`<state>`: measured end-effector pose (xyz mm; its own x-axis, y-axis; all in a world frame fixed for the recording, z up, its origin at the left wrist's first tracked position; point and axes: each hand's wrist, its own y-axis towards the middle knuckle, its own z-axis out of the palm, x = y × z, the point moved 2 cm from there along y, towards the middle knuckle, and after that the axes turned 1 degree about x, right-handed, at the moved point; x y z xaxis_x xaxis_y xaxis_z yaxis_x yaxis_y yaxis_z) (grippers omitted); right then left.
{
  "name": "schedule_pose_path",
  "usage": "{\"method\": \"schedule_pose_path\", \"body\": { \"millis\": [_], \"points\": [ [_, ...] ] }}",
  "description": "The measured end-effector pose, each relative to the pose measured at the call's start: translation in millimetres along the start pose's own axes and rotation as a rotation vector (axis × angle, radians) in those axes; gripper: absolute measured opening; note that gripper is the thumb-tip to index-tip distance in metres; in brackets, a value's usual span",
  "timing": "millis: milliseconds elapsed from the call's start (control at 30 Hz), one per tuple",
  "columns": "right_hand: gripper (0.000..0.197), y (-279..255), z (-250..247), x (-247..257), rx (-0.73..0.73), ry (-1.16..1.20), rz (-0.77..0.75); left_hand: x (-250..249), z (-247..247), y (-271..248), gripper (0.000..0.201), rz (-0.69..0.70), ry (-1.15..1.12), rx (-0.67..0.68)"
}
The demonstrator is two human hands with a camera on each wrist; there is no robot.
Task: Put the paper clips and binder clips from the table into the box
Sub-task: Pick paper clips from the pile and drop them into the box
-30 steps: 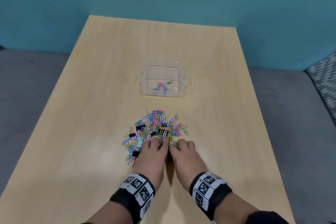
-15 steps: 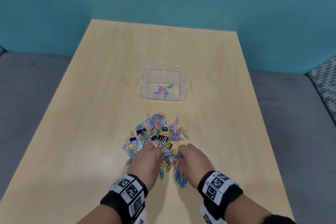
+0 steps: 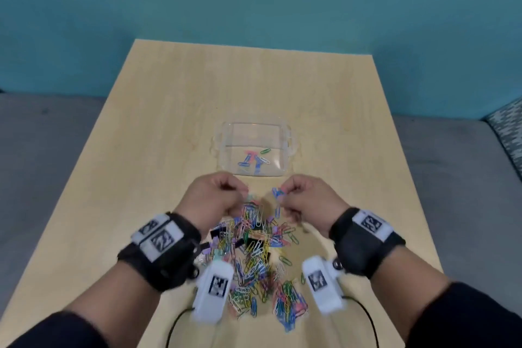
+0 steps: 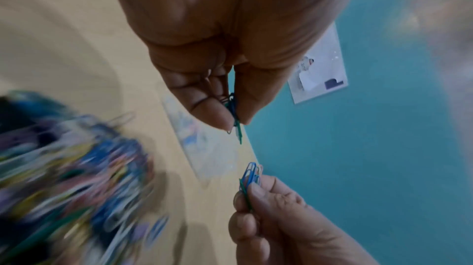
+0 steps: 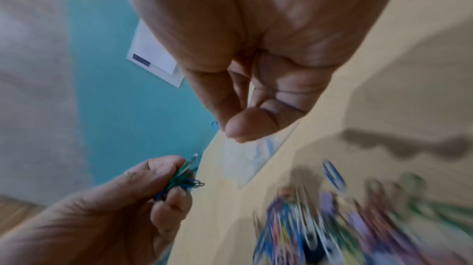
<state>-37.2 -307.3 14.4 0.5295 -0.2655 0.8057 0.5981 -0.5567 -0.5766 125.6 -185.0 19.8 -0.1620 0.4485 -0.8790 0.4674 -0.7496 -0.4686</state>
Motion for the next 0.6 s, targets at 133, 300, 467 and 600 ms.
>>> {"method": "schedule_pose_path", "body": {
  "millis": [133, 300, 467, 600],
  "points": [
    [0.025, 61, -4, 30, -0.147, -0.078, -0.027, -26, -2, 65, 0.018, 0.043, -0.01, -0.149],
    [0.019, 86, 5, 50, -0.201, -0.239, -0.055, -34, 4, 92, 0.013, 0.073, 0.035, -0.19],
    [0.037, 58, -5, 46, -0.152, -0.629, -0.104, -26, -12, 63, 0.015, 0.049, 0.101, -0.192],
    [0.038, -13, -5, -2, -0.108, -0.841, -0.231, 4, -18, -9, 0.014, 0.195, 0.485, -0.184]
  ]
}}
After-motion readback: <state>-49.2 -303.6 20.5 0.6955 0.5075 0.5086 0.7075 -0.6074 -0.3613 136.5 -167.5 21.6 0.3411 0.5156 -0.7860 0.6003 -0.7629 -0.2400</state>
